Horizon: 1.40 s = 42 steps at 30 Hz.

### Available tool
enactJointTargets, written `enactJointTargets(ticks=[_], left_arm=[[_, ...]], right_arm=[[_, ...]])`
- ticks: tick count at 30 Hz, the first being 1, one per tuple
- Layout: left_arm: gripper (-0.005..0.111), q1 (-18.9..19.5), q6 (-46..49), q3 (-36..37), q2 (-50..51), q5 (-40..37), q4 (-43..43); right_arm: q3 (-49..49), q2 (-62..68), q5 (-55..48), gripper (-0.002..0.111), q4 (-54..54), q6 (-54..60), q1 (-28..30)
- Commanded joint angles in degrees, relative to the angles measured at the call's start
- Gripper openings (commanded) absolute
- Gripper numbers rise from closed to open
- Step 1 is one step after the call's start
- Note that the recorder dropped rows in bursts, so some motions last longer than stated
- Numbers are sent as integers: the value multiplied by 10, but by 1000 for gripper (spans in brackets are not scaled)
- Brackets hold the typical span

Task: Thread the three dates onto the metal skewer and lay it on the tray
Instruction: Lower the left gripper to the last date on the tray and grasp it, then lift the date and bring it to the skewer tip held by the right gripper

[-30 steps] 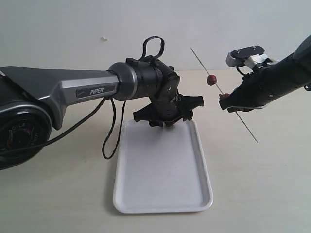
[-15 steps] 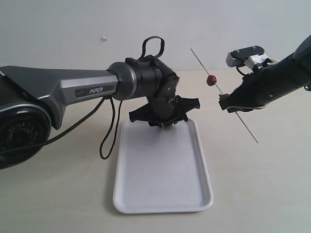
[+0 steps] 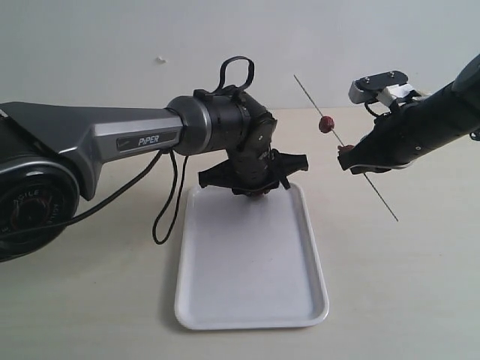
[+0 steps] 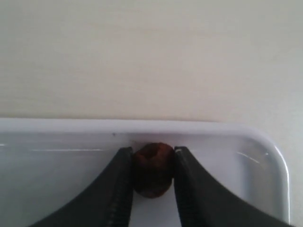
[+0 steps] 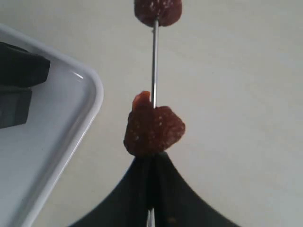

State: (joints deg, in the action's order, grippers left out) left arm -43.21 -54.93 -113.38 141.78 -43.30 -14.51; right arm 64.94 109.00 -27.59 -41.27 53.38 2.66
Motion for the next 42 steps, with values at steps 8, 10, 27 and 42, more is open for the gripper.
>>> enactJointTargets(ticks=[8,10,27,42], left_arm=[[27,30,140,1,-23,-31,63],[27,50,212,1,-35,-41,130],[27,159,398,1,-62,52,440],[27,159,397,1,-62,108,456]], right_arm=[[0,-7,-2,0,-5,1,1],[0,-7,-28,0,-1,6,1],[0,-1,-196,0,0,56,1],[0,43,-218,0,-14,67,1]])
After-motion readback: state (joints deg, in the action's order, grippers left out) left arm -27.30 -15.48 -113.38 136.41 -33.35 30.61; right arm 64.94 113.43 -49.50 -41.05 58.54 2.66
